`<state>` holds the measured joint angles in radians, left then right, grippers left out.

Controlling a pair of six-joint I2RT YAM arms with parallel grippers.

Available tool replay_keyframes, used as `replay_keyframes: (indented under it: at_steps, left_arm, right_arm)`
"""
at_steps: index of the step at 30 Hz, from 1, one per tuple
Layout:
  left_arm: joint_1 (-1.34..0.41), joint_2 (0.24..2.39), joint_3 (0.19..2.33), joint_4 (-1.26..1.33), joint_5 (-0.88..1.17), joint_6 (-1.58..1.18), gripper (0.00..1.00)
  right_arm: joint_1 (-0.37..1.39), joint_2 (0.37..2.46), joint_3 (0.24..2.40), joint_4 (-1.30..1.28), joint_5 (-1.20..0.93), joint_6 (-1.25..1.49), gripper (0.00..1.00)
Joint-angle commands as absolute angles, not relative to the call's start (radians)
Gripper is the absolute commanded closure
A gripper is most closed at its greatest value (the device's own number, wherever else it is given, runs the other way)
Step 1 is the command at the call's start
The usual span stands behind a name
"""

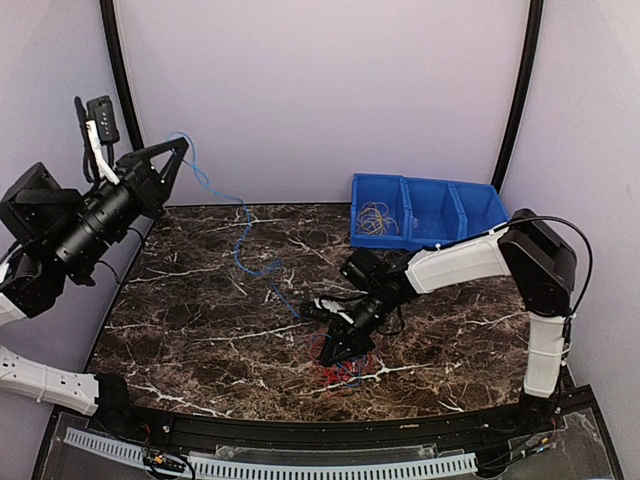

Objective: Untangle the cables

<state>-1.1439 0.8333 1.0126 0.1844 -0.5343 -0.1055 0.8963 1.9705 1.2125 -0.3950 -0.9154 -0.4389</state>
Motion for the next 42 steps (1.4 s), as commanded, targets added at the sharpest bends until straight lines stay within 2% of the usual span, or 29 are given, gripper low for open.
replay_keyframes:
  at_steps: [1,10,14,23,26,32,42]
  left_arm:
    - [-1.147,0.848,1.169,0.122,-0.625,0.074,1.00]
    - [-1.147,1.009,1.606,0.140,-0.616,0.335,1.00]
    - [-1.147,1.060,1.659,0.133,-0.604,0.357,1.00]
    - [-1.147,1.023,1.396,0.171,-0.569,0.218,1.00]
    - [-1.147,1.009,1.327,0.159,-0.577,0.158,1.00]
    - [-1.147,0.943,1.136,0.202,-0.589,0.051,1.00]
    - [-1.147,0.932,0.976,0.240,-0.561,-0.078,1.00]
  right_arm:
    - [0.853,1.987,1.190,-0.377,-0.890,-0.453,0.87]
    - [0.795,2.012,1.151,-0.371,-0.834,-0.449,0.91]
    - [0.781,1.975,1.152,-0.398,-0.821,-0.476,0.85]
    - [0.766,1.746,1.201,-0.536,-0.830,-0.573,0.58]
    - [0.755,1.668,1.228,-0.569,-0.868,-0.582,0.52]
    - [0.755,1.606,1.387,-0.700,-0.801,-0.608,0.48]
    - [0.754,1.624,1.600,-0.524,-0.650,-0.485,0.48]
